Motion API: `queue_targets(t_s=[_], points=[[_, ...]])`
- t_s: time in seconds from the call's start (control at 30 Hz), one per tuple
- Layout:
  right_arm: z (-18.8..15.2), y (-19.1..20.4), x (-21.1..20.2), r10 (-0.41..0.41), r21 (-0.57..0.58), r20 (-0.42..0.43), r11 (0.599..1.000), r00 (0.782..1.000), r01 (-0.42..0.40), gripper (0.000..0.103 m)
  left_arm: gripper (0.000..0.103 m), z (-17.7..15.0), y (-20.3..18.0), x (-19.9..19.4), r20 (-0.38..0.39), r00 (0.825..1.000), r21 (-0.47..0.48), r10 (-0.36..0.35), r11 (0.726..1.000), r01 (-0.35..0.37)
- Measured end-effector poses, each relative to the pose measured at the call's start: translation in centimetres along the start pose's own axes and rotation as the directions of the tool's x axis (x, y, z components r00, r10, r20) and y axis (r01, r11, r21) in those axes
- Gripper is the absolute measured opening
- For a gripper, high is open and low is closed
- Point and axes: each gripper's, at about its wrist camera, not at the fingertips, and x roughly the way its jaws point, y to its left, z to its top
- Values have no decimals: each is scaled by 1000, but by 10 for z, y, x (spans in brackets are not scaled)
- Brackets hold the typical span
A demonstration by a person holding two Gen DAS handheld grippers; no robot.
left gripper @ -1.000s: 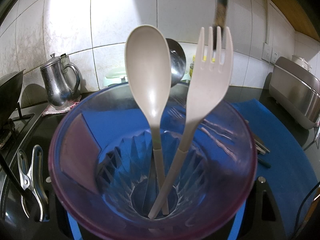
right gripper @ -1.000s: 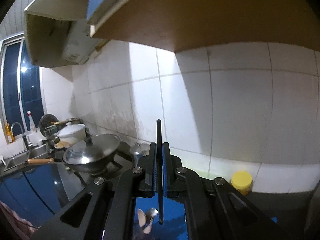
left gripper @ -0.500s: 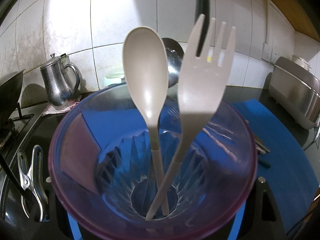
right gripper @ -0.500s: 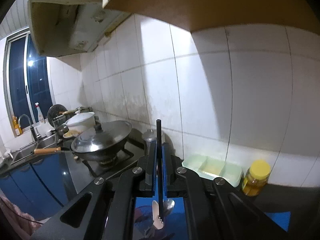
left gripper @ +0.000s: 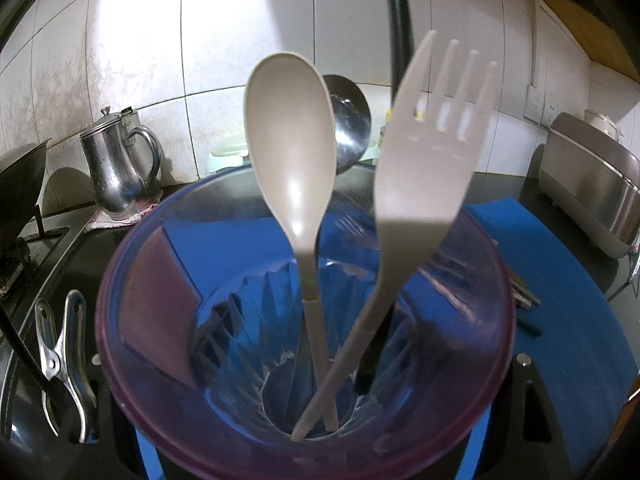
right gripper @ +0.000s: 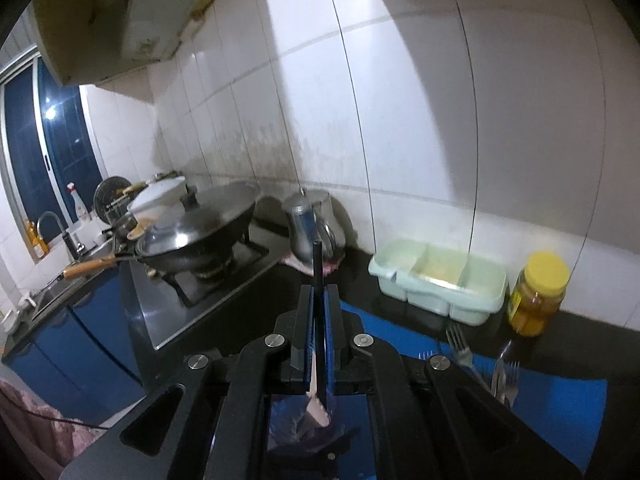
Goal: Organize utensils
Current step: 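Carry the black-handled utensil with the right gripper and lower it into the cup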
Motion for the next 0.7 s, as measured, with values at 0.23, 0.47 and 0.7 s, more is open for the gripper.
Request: queue_targets(t_s=[0.23, 0.47, 0.7], points=[[-11, -7, 14, 5, 32, -62, 999, 998, -3, 6, 84, 0, 0, 0, 0, 1000, 0, 0, 1000, 0], [-12, -6, 16, 8, 31, -71, 1000, 997, -5, 6, 84, 0, -1, 0, -1, 1000, 0, 0, 1000, 0], [-15, -7, 17, 24, 53, -77, 998, 997, -20, 34, 84, 0, 0, 0, 0, 1000, 0, 0, 1000, 0]])
